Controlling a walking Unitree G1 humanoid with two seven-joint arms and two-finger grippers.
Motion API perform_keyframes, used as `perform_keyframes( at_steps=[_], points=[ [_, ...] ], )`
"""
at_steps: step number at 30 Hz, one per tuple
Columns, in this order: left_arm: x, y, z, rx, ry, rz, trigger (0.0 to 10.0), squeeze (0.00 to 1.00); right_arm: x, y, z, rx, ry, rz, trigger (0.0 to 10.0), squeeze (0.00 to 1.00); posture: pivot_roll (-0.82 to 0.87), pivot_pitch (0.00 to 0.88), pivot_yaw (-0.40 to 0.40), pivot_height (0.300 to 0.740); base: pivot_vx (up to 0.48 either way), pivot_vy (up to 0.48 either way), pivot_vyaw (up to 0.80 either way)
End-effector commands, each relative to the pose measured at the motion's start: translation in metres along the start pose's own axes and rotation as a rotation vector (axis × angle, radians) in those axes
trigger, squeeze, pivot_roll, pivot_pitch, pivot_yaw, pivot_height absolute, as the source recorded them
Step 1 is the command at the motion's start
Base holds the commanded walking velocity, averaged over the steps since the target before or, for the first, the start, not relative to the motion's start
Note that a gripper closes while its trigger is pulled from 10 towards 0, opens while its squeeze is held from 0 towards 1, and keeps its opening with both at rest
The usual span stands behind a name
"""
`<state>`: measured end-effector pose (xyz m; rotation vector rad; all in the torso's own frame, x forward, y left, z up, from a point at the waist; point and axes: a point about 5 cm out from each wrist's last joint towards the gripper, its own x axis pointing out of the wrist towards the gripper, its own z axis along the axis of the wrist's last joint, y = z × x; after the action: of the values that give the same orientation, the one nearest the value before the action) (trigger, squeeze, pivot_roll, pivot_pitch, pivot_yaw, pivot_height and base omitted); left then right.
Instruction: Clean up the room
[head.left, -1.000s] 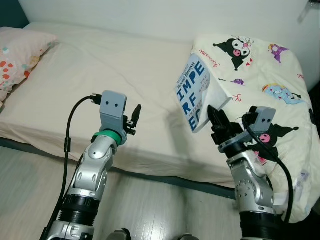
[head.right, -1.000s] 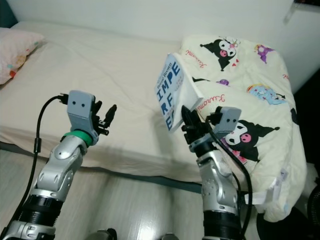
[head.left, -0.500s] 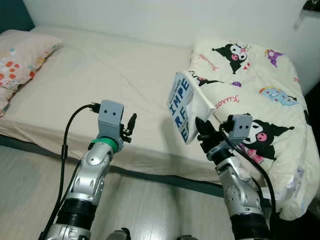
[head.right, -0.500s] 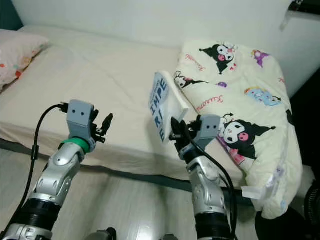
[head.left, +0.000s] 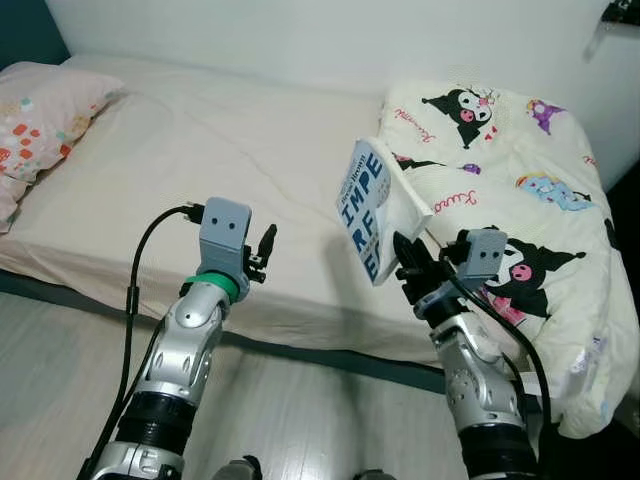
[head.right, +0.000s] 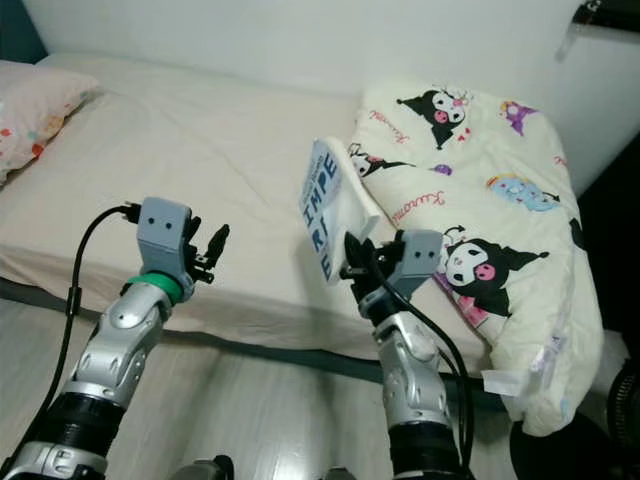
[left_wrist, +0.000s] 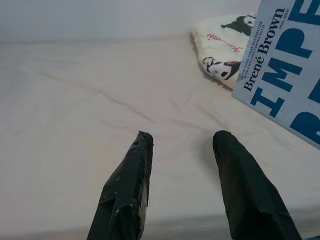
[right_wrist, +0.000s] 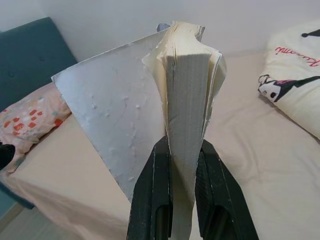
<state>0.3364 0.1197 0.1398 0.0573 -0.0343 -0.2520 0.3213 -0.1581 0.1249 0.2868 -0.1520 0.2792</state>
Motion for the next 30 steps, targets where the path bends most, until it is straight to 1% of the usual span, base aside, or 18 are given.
perform_keyframes(
  at_steps=[1, 11, 13, 17, 25, 27, 30],
  points=[
    [-0.0009, 0.0030, -0.0030, 0.011, 0.010, 0.005, 10.0, 0.00, 0.0034, 0.0046, 0.0037, 0.000, -0.033, 0.016, 10.0, 0.00, 0.01, 0.042, 0.047, 0.724, 0.000, 0.424, 0.00],
    [-0.0006, 0.0051, -0.0019, 0.020, 0.003, 0.011, 10.0, 0.00, 0.0035, 0.0050, 0.0009, 0.007, -0.033, 0.015, 10.0, 0.00, 0.01, 0.048, 0.054, 0.724, 0.000, 0.402, 0.00],
    [-0.0008, 0.0064, 0.0001, 0.047, -0.013, 0.014, 10.0, 0.00, 0.0036, 0.0052, 0.0003, 0.010, -0.033, 0.013, 10.0, 0.00, 0.01, 0.050, 0.056, 0.724, 0.000, 0.000, 0.00],
    [-0.0011, 0.0066, 0.0016, 0.062, -0.026, 0.011, 10.0, 0.00, 0.0038, 0.0056, -0.0003, 0.012, -0.034, 0.012, 10.0, 0.00, 0.01, 0.052, 0.059, 0.724, 0.000, 0.000, 0.00],
    [-0.0013, 0.0033, 0.0026, 0.073, -0.034, -0.006, 10.0, 0.00, 0.0042, 0.0057, -0.0008, 0.017, -0.036, 0.009, 10.0, 0.00, 0.01, 0.053, 0.065, 0.724, 0.000, -0.405, 0.00],
    [-0.0013, 0.0025, 0.0027, 0.068, -0.034, -0.010, 10.0, 0.00, 0.0041, 0.0054, -0.0008, 0.017, -0.036, 0.008, 10.0, 0.00, 0.01, 0.054, 0.066, 0.724, 0.000, -0.274, 0.00],
    [-0.0010, 0.0018, 0.0024, 0.061, -0.032, -0.014, 10.0, 0.00, 0.0041, 0.0046, -0.0010, 0.017, -0.037, 0.007, 10.0, 0.00, 0.01, 0.053, 0.066, 0.724, 0.000, 0.000, 0.00]
  ],
)
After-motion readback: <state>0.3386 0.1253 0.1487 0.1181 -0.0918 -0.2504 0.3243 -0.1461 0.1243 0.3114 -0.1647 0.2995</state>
